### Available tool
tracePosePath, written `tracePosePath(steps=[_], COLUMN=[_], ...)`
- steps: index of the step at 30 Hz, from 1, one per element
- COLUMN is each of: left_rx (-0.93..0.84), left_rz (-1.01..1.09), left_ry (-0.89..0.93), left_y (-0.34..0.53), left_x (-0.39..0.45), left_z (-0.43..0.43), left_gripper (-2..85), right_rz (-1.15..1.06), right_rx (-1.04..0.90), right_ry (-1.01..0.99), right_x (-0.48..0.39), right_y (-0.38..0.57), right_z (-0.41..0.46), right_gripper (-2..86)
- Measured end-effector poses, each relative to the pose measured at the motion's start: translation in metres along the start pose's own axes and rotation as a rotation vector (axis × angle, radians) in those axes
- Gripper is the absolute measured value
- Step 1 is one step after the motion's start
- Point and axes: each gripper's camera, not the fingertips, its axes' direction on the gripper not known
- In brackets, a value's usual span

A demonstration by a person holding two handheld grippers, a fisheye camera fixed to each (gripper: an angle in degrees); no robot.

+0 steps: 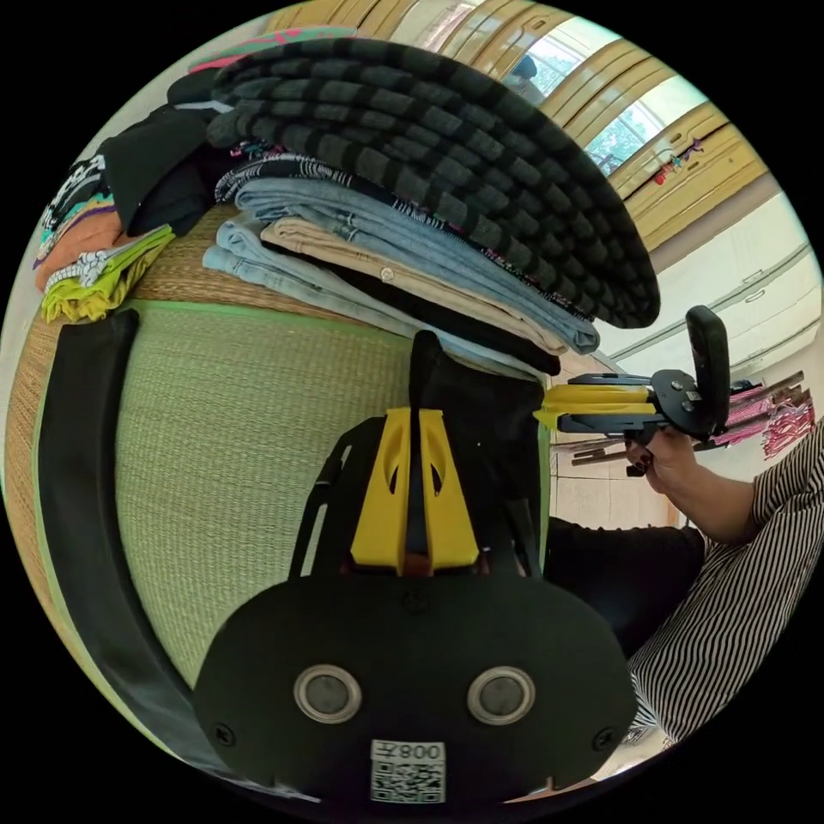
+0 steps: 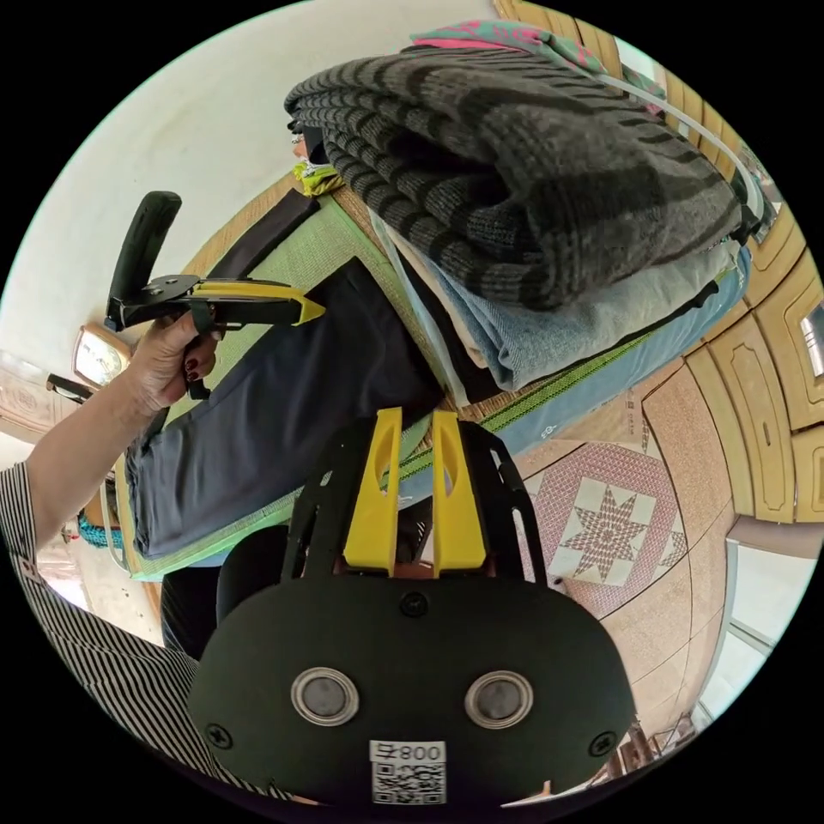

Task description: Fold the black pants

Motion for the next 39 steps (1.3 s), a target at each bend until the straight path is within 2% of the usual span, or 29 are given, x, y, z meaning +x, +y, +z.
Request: tracePosePath(steps=[4, 10, 13, 15, 18, 24, 28, 29, 31, 34, 37, 39], left_rx=[0.052, 0.007, 0.010, -0.048, -0.022, 0.127, -0.084, -0.047, -0.029, 0.075, 0.104, 0.102], left_rz=[0.024, -0.064, -0.086, -0.130, -0.172, -0.178, -0.232, -0.237, -0.271, -0.272, -0.336, -0.414], left_ry=[-0.035, -0.022, -0.056, -0.081, -0.103, -0.066, -0.127, -0.130, -0.119, -0.128, -0.151, -0.198], left_y=[0.008, 0.025, 0.038, 0.044, 0.059, 0.118, 0.159, 0.170, 0.184, 0.222, 0.281, 0.324], left_x=[0.015, 0.020, 0.024, 0.023, 0.027, 0.058, 0.073, 0.077, 0.083, 0.102, 0.120, 0.130], left_z=[-0.021, -0.014, -0.019, -0.012, -0.025, -0.080, -0.069, -0.078, -0.100, -0.151, -0.194, -0.217], left_gripper=[2.0, 2.1, 2.6, 3.1, 4.1, 3.6, 1.7, 1.3, 1.0, 1.2, 2.1, 2.5], right_rz=[-0.051, -0.095, -0.127, -0.096, -0.084, -0.228, -0.330, -0.348, -0.361, -0.376, -0.434, -0.521], right_rx=[0.052, 0.030, -0.005, -0.115, -0.089, -0.006, -0.059, -0.117, -0.085, -0.079, -0.062, -0.084], right_ry=[-0.034, -0.030, 0.041, 0.061, 0.046, 0.045, 0.090, 0.121, 0.128, 0.093, 0.036, -0.070], right_x=[-0.002, -0.016, -0.024, -0.021, -0.027, -0.070, -0.104, -0.113, -0.124, -0.145, -0.179, -0.216], right_y=[0.005, 0.002, 0.001, -0.002, 0.002, 0.006, -0.007, -0.011, -0.014, -0.018, -0.017, -0.016], right_z=[-0.023, -0.018, -0.006, 0.019, 0.014, -0.001, 0.032, 0.048, 0.049, 0.042, 0.035, 0.039], right_gripper=[4.8, 3.1, 2.1, 1.1, 0.4, 0.1, 0.1, 0.1, 0.1, 0.1, 0.1, 0.1])
